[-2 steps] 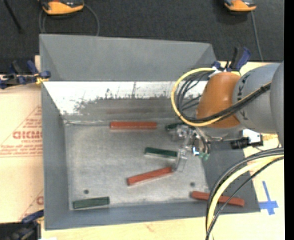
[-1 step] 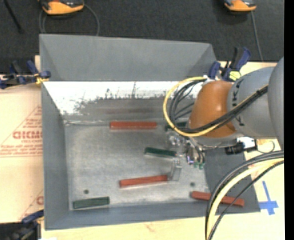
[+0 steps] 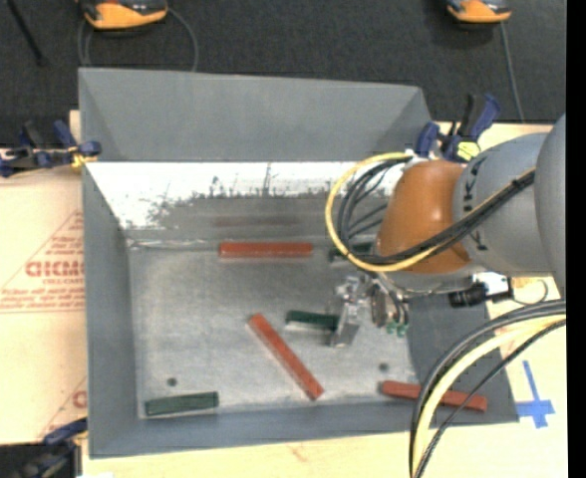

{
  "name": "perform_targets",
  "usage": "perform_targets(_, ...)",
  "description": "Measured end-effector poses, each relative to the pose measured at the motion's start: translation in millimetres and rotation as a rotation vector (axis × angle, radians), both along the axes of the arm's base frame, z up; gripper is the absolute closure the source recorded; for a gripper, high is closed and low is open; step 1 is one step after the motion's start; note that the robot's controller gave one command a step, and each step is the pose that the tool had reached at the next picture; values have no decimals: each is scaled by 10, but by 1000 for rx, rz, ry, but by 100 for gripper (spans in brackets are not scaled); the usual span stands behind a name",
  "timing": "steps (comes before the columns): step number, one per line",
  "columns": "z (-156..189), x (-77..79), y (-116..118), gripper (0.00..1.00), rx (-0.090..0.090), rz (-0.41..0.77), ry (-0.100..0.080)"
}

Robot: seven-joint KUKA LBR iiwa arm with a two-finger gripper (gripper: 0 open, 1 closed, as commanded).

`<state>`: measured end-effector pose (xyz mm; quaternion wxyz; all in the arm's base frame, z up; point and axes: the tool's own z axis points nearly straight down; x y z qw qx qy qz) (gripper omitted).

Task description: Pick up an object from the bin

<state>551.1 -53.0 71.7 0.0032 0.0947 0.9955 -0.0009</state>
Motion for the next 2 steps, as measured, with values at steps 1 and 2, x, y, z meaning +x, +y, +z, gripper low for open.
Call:
perform_targets(1,-3,436,31,100,0,228,1)
perform_targets(2,1489,644,-25,100,0,165,-8)
